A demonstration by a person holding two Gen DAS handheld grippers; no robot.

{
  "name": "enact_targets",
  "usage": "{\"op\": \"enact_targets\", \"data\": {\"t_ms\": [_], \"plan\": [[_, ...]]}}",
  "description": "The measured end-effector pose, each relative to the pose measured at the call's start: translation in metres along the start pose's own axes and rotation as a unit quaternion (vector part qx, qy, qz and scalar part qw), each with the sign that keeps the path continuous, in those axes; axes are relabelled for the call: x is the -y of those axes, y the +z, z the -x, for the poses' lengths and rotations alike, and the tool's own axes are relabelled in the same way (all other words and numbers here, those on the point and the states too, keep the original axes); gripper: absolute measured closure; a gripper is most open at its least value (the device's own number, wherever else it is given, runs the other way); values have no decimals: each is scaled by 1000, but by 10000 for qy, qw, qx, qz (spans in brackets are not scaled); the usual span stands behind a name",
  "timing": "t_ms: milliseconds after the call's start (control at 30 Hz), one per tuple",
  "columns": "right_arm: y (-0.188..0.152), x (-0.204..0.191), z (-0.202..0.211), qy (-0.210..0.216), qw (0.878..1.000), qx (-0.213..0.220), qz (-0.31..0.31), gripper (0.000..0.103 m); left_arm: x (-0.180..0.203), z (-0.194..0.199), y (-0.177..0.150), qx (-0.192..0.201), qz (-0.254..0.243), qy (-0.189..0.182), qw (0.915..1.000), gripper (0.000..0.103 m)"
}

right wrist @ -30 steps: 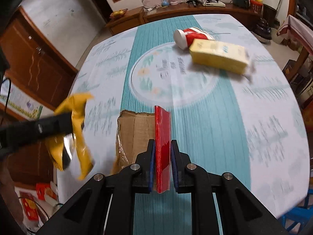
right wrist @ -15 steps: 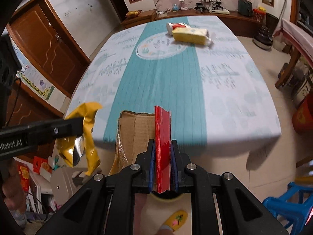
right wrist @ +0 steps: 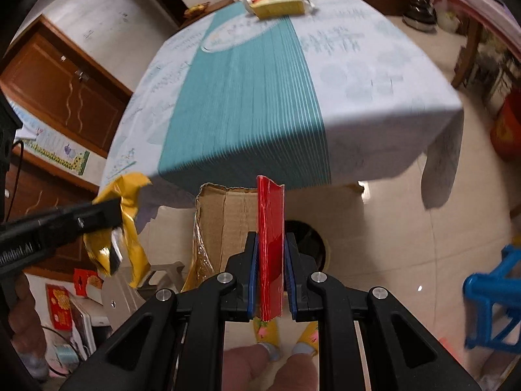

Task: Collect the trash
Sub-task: 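Carry the yellow bag and red cup with cardboard over the bin, then open both tools to drop the bag and red cup into the bin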

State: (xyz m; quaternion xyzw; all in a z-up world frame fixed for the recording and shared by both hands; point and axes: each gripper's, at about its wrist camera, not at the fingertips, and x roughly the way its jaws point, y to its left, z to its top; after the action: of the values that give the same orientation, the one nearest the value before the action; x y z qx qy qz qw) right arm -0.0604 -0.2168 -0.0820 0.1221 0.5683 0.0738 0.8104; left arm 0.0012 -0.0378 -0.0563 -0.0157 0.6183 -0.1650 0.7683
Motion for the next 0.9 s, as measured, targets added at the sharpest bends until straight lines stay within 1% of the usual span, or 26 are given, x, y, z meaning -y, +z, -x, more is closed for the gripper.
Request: {"op": "enact_targets", "data": {"t_ms": [67, 100, 133, 167, 233, 267, 300, 367, 433, 467, 500, 667, 800, 900], "plan": [[-8, 6, -17, -18, 9998, -67, -183, 89, -2, -22, -6, -116, -146, 2, 9998, 93], [-17, 13, -39, -39, 9992, -131, -375, 89, -4, -36, -11, -181, -207, 7, 9996, 93], [-17, 13, -39, -39, 9992, -131, -375, 89, -6, -48, -15, -235, -240, 3, 9994, 93], [-23, 17, -50, -51, 9987, -173, -470, 89, -8, -62, -19, -284, -261, -13, 9993, 93], [-35, 27, -77, -69, 9972, -263, -690, 89, -16, -90, -25, -348, -273, -49, 9990, 93], [-47, 35, -101, -98, 9958, -300, -858, 89, -21, -108, -29, -384, -267, -58, 9989, 93], [-47, 35, -101, -98, 9958, -300, -858, 89, -25, -120, -31, -406, -255, -59, 9988, 93], [-62, 45, -127, -122, 9936, -376, -1062, 89, -36, -152, -37, -457, -213, -56, 9987, 93], [-77, 54, -153, -137, 9912, -442, -1238, 89, -45, -176, -41, -496, -185, -19, 9986, 93], [-91, 62, -177, -158, 9892, -513, -1361, 89, -51, -190, -43, -520, -171, 6, 9985, 93], [-91, 62, -177, -158, 9892, -513, -1361, 89, -56, -203, -46, -548, -155, 24, 9984, 93], [-120, 74, -233, -155, 9859, -646, -1533, 89, -76, -266, -56, -706, -110, 102, 9974, 93], [-136, 76, -272, -151, 9859, -707, -1511, 89, -87, -301, -62, -729, -208, 153, 9970, 93], [-141, 75, -297, -130, 9862, -736, -1476, 87, -92, -319, -67, -753, -281, 224, 9965, 93]]}}
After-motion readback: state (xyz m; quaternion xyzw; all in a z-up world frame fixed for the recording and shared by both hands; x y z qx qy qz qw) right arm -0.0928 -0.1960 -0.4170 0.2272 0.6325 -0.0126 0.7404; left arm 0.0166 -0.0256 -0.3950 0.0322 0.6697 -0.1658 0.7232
